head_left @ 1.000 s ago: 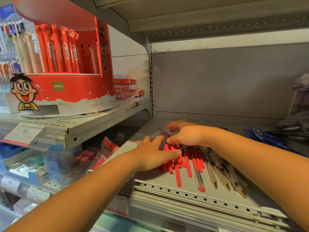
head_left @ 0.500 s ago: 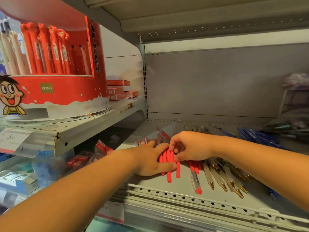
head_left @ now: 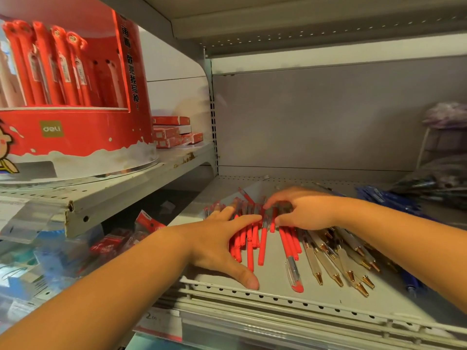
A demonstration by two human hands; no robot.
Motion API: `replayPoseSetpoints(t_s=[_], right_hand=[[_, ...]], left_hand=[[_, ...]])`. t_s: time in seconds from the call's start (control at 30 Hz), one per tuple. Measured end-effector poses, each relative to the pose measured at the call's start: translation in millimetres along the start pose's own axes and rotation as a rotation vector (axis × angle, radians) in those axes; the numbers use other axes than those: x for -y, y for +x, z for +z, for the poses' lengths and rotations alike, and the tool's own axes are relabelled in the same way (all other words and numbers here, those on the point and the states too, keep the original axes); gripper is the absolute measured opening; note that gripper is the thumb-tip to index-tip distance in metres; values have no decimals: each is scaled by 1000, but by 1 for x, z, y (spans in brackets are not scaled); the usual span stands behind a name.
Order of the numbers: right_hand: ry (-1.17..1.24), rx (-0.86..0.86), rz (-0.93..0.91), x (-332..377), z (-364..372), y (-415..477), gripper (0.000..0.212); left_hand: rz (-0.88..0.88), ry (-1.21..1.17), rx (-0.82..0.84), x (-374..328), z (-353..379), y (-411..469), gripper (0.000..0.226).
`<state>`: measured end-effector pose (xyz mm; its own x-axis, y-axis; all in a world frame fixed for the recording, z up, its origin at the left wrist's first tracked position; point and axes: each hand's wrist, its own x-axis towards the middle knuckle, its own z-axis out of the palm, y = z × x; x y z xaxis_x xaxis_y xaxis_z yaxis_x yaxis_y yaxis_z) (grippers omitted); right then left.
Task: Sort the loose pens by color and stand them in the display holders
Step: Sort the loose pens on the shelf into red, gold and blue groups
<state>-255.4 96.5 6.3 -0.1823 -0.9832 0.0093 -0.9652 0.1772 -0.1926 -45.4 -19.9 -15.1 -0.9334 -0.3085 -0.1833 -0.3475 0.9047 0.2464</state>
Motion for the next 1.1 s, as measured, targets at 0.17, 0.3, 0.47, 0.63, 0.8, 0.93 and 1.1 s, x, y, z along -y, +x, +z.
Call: replayPoseSetpoints(t_s=[0.17, 0.3, 0.47, 0.63, 0.8, 0.93, 1.1], right_hand=[[-26, 49, -21, 2, 19, 12, 63], [-33, -10, -56, 1, 24, 12, 60], [31, -14, -66, 1, 19, 6, 50], [186, -17, 45, -6, 0, 20, 30], [43, 6, 132, -16, -9, 59, 50], [-22, 101, 119, -15, 5, 82, 41], [6, 65, 21, -9, 4, 84, 29]], left_hand=[[-11, 123, -20, 0, 2, 4, 99], [12, 156, -38, -2, 1, 7, 92], [35, 108, -34, -3, -1, 6, 88], [28, 98, -34, -5, -1, 2, 87], [25, 97, -30, -5, 0, 3, 84], [18, 100, -47, -4, 1, 5, 84], [7, 133, -85, -6, 1, 8, 84]])
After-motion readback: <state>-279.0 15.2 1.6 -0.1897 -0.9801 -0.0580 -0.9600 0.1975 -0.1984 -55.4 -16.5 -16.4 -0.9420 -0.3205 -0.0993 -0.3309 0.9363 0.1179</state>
